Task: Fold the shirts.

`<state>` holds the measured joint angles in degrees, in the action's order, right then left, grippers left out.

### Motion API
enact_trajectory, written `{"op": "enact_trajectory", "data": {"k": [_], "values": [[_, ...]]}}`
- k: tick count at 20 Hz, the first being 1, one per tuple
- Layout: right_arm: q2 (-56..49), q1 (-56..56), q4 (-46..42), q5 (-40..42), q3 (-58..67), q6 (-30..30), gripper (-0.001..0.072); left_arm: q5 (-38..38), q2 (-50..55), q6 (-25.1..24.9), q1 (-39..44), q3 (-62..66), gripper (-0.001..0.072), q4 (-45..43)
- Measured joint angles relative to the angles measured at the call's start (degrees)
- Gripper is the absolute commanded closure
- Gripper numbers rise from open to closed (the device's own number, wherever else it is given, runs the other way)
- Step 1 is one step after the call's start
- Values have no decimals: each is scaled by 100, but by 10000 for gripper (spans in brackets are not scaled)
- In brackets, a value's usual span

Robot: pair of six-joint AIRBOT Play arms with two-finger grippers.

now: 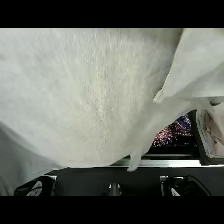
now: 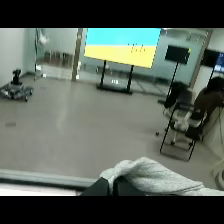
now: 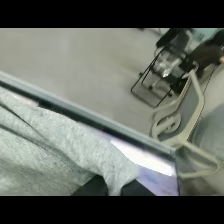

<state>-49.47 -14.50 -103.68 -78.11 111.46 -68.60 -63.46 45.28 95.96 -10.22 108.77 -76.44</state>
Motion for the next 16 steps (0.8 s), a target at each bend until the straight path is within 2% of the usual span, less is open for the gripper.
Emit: {"op": "enact_trajectory", "data": {"k": [3,5,10,16], "values": [[-898,0,-13,-461,-214,52,687,-402,81,-153,0,-1088,682,-39],[-1648,2,-2,-317,-407,57,687,-422,160,-221,-2,-2094,681,-57],[-3550,4,376,887,-610,-142,687,586,970,-278,-7,-3932,681,-61],[-4500,4,579,2461,-647,-341,687,1554,2511,-297,0,-3779,680,66]]}}
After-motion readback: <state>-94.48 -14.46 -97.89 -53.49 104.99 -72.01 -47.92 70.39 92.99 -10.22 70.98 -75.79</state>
